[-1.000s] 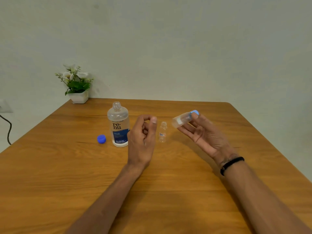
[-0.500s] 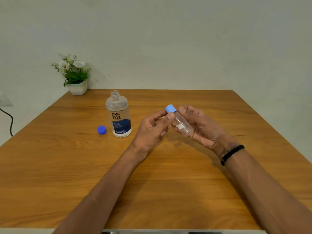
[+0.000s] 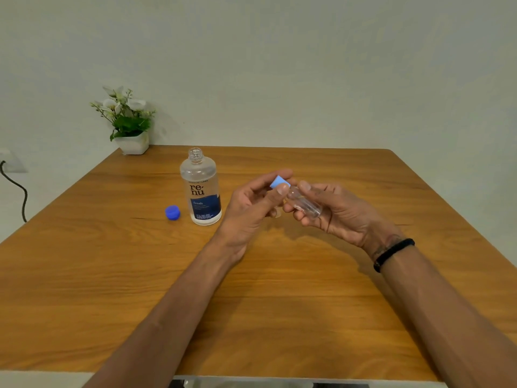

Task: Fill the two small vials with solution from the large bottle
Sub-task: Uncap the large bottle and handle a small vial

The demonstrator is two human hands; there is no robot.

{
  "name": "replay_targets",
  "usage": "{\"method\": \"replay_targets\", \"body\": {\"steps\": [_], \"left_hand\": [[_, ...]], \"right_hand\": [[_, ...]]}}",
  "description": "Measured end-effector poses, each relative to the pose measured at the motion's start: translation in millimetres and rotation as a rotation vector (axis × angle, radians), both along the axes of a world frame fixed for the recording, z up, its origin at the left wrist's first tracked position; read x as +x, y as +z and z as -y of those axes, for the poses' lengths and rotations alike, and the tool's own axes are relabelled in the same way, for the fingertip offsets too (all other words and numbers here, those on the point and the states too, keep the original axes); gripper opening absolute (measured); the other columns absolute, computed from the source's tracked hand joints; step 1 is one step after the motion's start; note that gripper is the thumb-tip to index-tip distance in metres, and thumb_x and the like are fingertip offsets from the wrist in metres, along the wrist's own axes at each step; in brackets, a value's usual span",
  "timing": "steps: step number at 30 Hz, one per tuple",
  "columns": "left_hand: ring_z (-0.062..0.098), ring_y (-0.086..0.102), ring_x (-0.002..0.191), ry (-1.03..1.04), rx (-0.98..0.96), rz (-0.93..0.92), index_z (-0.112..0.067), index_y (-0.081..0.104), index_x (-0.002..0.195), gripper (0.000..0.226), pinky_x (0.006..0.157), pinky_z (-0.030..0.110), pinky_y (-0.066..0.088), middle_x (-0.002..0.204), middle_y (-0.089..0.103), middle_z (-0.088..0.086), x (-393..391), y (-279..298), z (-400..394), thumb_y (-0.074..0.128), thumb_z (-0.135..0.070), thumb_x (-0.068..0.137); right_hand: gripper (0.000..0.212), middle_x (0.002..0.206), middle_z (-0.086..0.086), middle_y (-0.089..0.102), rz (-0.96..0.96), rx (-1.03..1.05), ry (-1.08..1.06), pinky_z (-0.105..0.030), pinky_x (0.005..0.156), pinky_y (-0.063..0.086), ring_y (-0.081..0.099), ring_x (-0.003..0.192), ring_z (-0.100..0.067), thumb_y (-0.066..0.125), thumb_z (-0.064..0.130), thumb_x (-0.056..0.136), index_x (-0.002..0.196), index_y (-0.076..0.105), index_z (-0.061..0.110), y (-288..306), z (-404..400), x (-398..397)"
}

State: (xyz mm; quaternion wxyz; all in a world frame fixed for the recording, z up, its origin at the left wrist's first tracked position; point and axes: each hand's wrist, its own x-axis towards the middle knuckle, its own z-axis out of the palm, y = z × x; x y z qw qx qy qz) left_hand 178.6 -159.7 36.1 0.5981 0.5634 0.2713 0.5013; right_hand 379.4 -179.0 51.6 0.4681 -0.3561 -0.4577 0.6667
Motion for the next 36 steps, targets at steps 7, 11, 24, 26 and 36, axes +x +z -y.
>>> {"method": "replay_targets", "body": {"steps": [7, 11, 24, 26, 36], "left_hand": [[0.015, 0.073, 0.101, 0.203, 0.061, 0.027, -0.022, 0.081, 0.102, 0.034, 0.088, 0.031, 0.057, 0.105, 0.081, 0.001, 6, -1, 3, 0.086, -0.035, 0.072], [0.021, 0.072, 0.092, 0.403, 0.161, -0.040, -0.022, 0.073, 0.100, 0.048, 0.078, 0.034, 0.060, 0.100, 0.077, 0.001, 4, -6, -1, 0.086, -0.056, 0.069], [0.013, 0.067, 0.097, 0.151, 0.272, -0.217, -0.019, 0.078, 0.115, 0.024, 0.073, 0.020, 0.056, 0.113, 0.077, -0.002, -11, -1, -11, 0.075, -0.008, 0.094], [0.011, 0.068, 0.092, 0.214, 0.287, -0.243, -0.025, 0.078, 0.113, 0.019, 0.070, 0.022, 0.057, 0.109, 0.077, -0.004, -9, -3, -10, 0.074, -0.017, 0.096], [0.010, 0.062, 0.080, 0.487, 0.634, -0.577, -0.019, 0.077, 0.106, 0.023, 0.066, 0.014, 0.046, 0.086, 0.069, -0.010, -6, -10, -5, 0.065, -0.038, 0.103]], "right_hand": [[0.041, 0.110, -0.014, 0.080, 0.070, 0.154, -0.097, -0.031, 0.080, 0.065, 0.077, 0.083, -0.022, 0.076, 0.010, 0.082, 0.120, 0.072, -0.005, -6, -2, 1], [0.043, 0.110, -0.019, 0.080, 0.104, 0.214, -0.195, -0.035, 0.088, 0.065, 0.078, 0.094, -0.022, 0.082, 0.005, 0.077, 0.118, 0.073, -0.006, -8, -5, -2], [0.044, 0.110, -0.012, 0.081, 0.349, 0.304, -0.296, -0.034, 0.096, 0.063, 0.077, 0.104, -0.022, 0.089, 0.003, 0.074, 0.113, 0.073, -0.004, -10, -6, 11], [0.040, 0.106, -0.007, 0.082, 0.448, 0.362, -0.302, -0.029, 0.091, 0.063, 0.078, 0.101, -0.019, 0.093, 0.004, 0.072, 0.108, 0.074, 0.000, -10, -6, 11], [0.032, 0.107, 0.005, 0.081, 0.684, 0.475, -0.348, -0.047, 0.097, 0.062, 0.075, 0.108, -0.018, 0.098, 0.019, 0.071, 0.097, 0.079, 0.021, -7, -3, 7]]}}
